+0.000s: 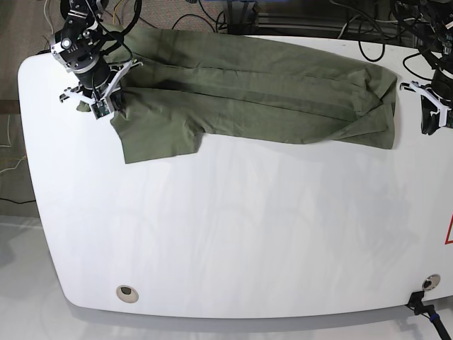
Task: Fold the T-shirt properly
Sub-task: 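Lift the hem edge with both grippers and fold it toward the collar fold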
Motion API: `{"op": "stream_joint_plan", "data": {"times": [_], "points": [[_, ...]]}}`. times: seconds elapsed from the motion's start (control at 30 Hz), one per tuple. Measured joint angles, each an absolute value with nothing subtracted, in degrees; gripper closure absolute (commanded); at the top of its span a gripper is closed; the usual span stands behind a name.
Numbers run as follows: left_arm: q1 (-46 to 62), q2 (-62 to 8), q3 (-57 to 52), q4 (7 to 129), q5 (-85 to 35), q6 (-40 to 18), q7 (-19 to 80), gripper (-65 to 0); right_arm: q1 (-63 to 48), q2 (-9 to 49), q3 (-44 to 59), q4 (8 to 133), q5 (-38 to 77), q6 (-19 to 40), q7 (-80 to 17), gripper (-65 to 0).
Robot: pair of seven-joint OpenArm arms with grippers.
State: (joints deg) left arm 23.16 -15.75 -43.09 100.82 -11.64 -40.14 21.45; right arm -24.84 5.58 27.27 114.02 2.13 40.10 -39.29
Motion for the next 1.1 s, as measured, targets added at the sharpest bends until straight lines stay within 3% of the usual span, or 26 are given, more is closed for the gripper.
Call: {"op": "stream_joint_plan", "data": {"times": [0.07,0.13,0.27,0.37,0.93,1.1], "points": [[23.2,-15.7,-43.0,100.8,-11.6,-40.1,21.5,-5.6,-25.3,5.6,27.3,113.8,2.1,40.1,-39.6,0.0],[23.2,-15.7,-42.7,100.7,-11.6,-40.1,21.5,-11.6,-25.4,5.6,27.3,113.1,2.1,40.1,-39.5,-2.6],[23.7,-15.7,-40.9,100.7,-11.6,-40.4,21.4,-35.9,-25.8,5.6,27.3,113.1,2.1,40.1,-39.5,-26.8],[24.4,-15.7,-40.9,100.7,-11.2,-40.3,21.7,-46.0,-26.4,5.6,27.3,113.1,2.1,40.1,-39.2,-37.3],[24.1,-15.7,-41.1,100.8,-11.7,-40.3,21.5,-46.1,-26.5,6.1,27.4,114.7,1.7,40.1,-36.7,-38.7],[24.1,-15.7,-38.7,100.8,-11.6,-39.9,21.5,-46.1,-22.2,5.6,27.4,114.7,1.9,40.1,-36.9,-38.7]]}}
